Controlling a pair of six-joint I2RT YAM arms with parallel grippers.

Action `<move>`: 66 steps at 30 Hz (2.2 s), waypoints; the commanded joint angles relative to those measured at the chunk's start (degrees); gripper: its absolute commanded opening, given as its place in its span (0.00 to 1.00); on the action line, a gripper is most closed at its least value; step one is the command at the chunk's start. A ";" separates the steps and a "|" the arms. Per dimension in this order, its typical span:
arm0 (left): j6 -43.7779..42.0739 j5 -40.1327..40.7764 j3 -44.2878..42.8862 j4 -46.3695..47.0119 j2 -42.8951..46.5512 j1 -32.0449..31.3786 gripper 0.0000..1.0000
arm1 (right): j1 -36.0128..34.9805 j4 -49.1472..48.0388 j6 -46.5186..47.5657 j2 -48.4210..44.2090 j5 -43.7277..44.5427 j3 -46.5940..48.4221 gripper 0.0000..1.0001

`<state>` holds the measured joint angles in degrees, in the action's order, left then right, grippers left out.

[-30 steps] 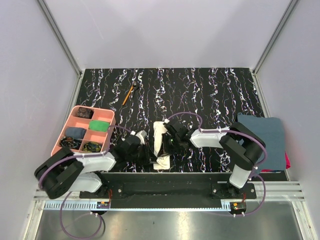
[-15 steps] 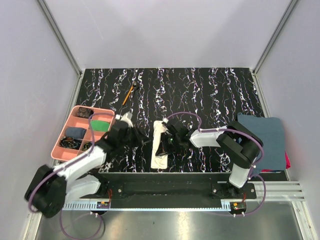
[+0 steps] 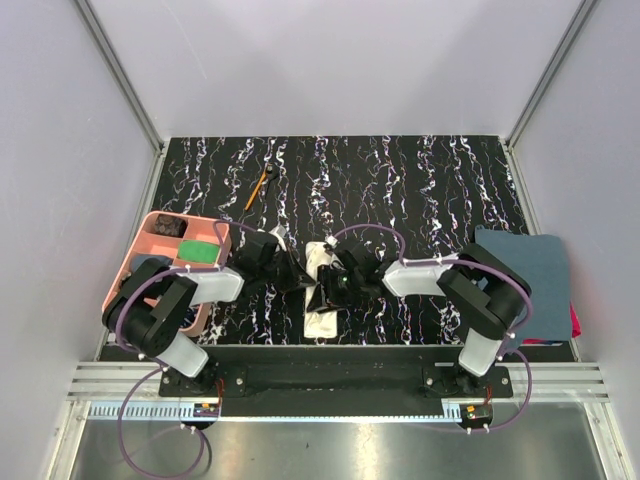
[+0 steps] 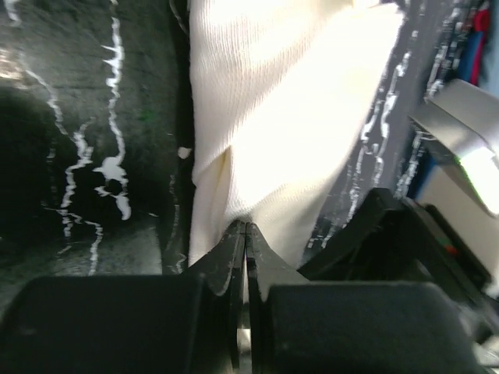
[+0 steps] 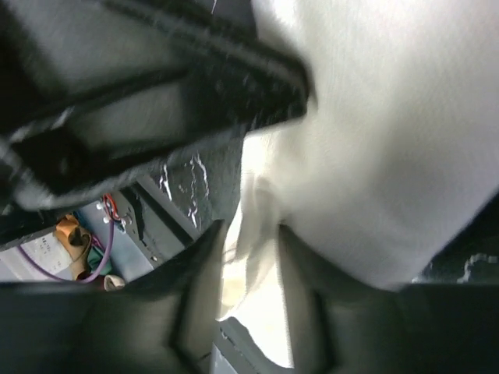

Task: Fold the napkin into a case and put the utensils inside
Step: Grasp the top corner of the smaller rectangle folded napkin from the folded napkin.

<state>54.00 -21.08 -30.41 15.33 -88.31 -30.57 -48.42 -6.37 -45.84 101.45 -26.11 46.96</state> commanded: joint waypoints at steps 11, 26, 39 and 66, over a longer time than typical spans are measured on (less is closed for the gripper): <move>-7.15 6.58 -2.37 -2.24 -3.18 0.25 0.02 | 5.80 8.33 7.00 -8.23 -4.29 1.46 0.23; -6.27 2.89 -10.62 -5.85 1.48 0.07 0.09 | 6.41 -6.02 3.57 4.63 -9.05 -5.21 0.12; -8.36 6.12 -10.63 -1.96 -9.51 0.60 0.04 | 6.50 1.18 6.73 0.43 -6.85 -3.37 0.17; -5.57 11.24 -8.08 -1.36 -7.75 0.68 0.02 | 2.28 5.16 10.15 -0.91 -4.31 0.33 0.17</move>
<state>48.23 -14.02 -39.83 14.46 -96.57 -29.95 -45.04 4.97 -33.89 98.52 -29.21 49.21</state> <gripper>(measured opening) 0.027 0.170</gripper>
